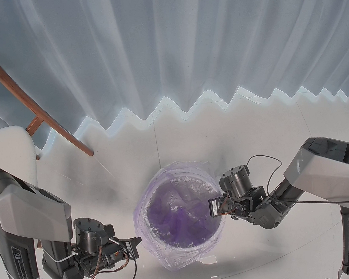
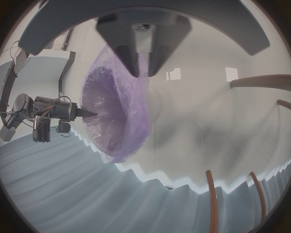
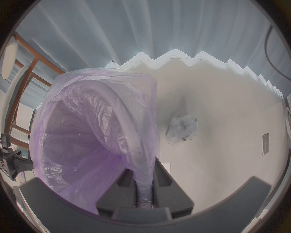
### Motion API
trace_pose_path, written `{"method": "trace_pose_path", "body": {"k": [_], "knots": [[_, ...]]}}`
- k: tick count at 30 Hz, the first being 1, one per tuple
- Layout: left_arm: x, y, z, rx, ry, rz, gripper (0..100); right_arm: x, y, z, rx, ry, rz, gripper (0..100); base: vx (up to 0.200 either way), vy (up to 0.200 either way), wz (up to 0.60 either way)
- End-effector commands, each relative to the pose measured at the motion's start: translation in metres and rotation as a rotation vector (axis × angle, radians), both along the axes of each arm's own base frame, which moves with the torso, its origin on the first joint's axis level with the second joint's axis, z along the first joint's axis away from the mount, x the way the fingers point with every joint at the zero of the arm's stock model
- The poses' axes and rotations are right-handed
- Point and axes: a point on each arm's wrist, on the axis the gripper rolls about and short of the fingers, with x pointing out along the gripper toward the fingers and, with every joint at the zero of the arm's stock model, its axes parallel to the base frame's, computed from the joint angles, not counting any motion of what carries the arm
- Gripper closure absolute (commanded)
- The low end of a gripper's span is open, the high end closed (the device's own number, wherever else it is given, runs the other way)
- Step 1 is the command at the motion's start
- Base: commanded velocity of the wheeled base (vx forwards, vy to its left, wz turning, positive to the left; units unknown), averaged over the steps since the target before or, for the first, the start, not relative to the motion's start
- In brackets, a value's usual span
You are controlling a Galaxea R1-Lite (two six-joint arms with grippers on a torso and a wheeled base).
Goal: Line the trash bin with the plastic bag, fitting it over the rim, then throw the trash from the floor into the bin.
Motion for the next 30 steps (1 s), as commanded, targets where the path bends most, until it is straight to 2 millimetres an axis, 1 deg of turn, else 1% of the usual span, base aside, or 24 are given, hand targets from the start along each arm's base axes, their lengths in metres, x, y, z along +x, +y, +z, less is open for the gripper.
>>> {"method": "trace_pose_path", "body": {"k": [1, 7, 9, 14, 16, 18, 20, 21, 22, 24, 25, 28, 30], "knots": [[0.002, 0.007, -0.006, 0.011, 0.026, 0.030, 100, 0.002, 0.001, -0.001, 0.000, -0.001, 0.000, 100, 0.000, 0.000, 0.00], [0.009, 0.018, -0.008, 0.014, 0.027, 0.079, 100, 0.004, -0.001, 0.001, 0.007, -0.009, -0.008, 100, 0.000, 0.000, 0.00], [0.012, 0.025, -0.016, 0.023, 0.051, 0.112, 100, 0.004, -0.001, 0.003, 0.017, -0.011, -0.015, 100, 0.000, 0.000, 0.00], [0.031, 0.033, -0.026, 0.030, 0.034, 0.183, 100, 0.002, 0.000, 0.004, 0.029, -0.008, -0.018, 100, 0.000, 0.000, 0.00], [0.039, 0.032, -0.025, 0.014, 0.010, 0.188, 100, 0.001, 0.001, 0.005, 0.029, -0.008, -0.014, 100, 0.000, 0.000, 0.00], [0.038, 0.029, -0.023, 0.002, 0.010, 0.171, 100, 0.000, 0.001, 0.005, 0.027, -0.007, -0.013, 100, 0.000, 0.000, 0.00], [0.027, 0.024, -0.014, -0.028, 0.019, 0.107, 100, 0.002, 0.002, 0.005, 0.030, -0.012, -0.013, 100, 0.000, 0.000, 0.00], [0.025, 0.024, -0.012, -0.031, 0.018, 0.103, 100, 0.002, 0.002, 0.005, 0.030, -0.012, -0.013, 100, 0.000, 0.000, 0.00], [0.018, 0.027, -0.006, -0.028, 0.018, 0.101, 100, 0.002, 0.002, 0.005, 0.030, -0.012, -0.013, 100, 0.000, 0.000, 0.00], [0.006, 0.031, -0.002, -0.012, 0.039, 0.102, 100, 0.002, 0.001, 0.003, 0.028, -0.008, -0.016, 100, 0.000, 0.000, 0.00], [0.002, 0.034, 0.001, -0.010, 0.038, 0.106, 0, 0.002, 0.001, 0.003, 0.029, -0.007, -0.016, 100, 0.000, 0.000, 0.00], [-0.005, 0.033, 0.013, -0.026, 0.011, 0.096, 0, 0.001, 0.001, 0.002, 0.028, -0.002, -0.017, 100, 0.000, 0.000, 0.00], [-0.008, 0.027, 0.022, -0.049, -0.017, 0.058, 0, 0.001, 0.001, 0.002, 0.028, -0.002, -0.017, 100, 0.000, 0.000, 0.00]]}}
